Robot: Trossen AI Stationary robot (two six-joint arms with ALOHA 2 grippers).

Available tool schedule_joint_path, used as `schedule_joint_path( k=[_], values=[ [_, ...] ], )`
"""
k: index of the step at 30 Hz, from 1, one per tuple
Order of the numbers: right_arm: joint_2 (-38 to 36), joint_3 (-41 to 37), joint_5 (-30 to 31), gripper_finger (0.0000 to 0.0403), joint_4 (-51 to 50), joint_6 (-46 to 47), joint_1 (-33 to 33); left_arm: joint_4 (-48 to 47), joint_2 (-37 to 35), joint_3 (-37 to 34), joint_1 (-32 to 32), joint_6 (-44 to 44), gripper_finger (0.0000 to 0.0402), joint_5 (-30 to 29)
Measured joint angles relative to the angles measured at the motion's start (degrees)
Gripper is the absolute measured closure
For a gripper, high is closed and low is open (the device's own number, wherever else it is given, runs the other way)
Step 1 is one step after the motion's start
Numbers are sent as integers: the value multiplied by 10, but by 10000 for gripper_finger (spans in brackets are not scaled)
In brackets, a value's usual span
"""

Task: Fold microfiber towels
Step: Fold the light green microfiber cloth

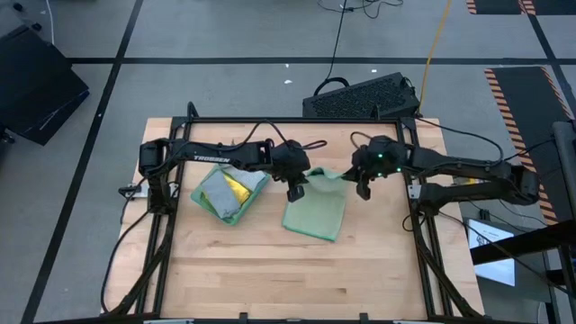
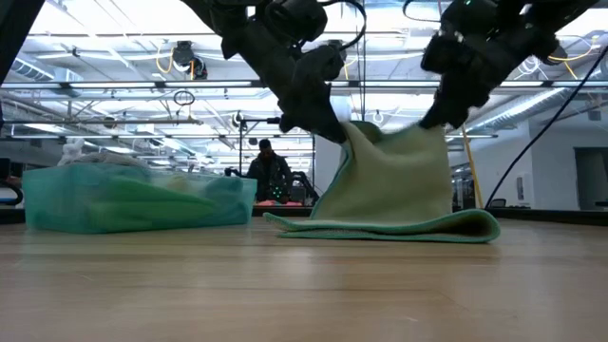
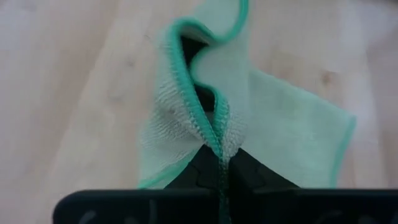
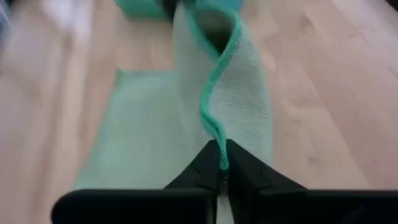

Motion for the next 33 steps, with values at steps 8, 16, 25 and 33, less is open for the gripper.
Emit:
schedule_joint_path(
  k=[8, 16, 25, 33],
  values=[
    [-125, 30, -176, 397, -1, 279, 27, -1, -32, 31, -32, -117, 394, 229],
    [-154, 66, -100, 399, -39, 314, 40, -7, -52, 105, -57, -22, 395, 31],
    [-100, 48, 195, 401, -65, 86, -62, -13, -35, 91, 70, 34, 395, -87],
    [-95, 71, 3, 402, -69, 144, -89, -22, -47, 90, 94, -46, 396, 120]
  ],
)
